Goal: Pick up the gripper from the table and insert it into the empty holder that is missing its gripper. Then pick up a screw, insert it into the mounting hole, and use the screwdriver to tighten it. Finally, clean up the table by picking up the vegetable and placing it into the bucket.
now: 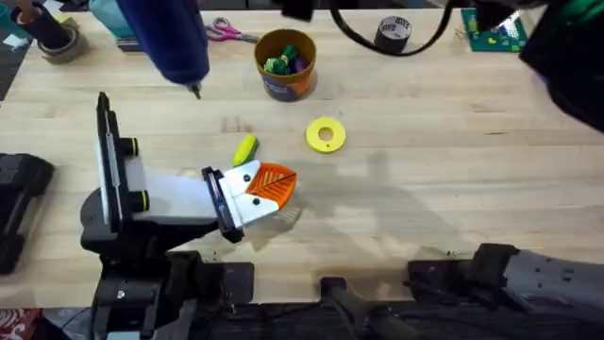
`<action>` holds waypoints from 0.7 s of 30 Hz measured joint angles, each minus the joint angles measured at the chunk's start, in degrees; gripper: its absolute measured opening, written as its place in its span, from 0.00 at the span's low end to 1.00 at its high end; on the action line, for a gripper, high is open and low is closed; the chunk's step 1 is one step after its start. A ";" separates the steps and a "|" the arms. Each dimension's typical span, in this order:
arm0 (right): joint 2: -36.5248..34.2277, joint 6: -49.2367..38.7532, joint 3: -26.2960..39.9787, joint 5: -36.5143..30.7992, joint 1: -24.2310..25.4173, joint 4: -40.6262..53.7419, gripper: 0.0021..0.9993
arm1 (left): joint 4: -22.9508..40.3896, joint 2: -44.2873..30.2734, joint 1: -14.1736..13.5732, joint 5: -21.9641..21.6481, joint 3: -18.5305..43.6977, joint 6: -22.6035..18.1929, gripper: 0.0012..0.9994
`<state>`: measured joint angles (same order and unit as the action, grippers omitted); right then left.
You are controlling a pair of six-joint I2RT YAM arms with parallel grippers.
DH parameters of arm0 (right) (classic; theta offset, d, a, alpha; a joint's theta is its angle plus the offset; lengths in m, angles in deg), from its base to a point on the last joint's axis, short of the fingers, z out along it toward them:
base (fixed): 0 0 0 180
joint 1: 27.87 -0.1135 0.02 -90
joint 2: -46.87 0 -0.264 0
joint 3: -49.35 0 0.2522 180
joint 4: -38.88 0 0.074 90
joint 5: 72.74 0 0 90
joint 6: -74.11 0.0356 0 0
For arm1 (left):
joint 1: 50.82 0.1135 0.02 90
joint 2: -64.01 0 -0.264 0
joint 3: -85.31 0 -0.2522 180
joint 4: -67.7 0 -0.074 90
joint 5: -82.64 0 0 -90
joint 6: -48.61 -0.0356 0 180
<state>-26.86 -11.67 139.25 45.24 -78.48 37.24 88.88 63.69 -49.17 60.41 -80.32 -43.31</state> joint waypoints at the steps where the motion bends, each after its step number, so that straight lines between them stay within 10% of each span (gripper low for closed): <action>1: 0.00 -0.21 0.00 1.32 0.07 0.00 0.02 | 0.00 0.00 0.00 0.00 0.00 0.00 0.01; 11: 0.00 -1.24 0.00 22.63 5.31 -2.64 0.02 | -0.02 0.01 0.00 0.00 0.00 0.00 0.01; 21: 0.00 -1.20 -0.77 27.11 5.68 -3.67 0.02 | 0.00 0.01 0.00 0.00 0.00 0.00 0.01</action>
<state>-26.86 -12.88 138.49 72.36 -72.80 33.57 88.88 63.70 -49.17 60.41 -80.32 -43.31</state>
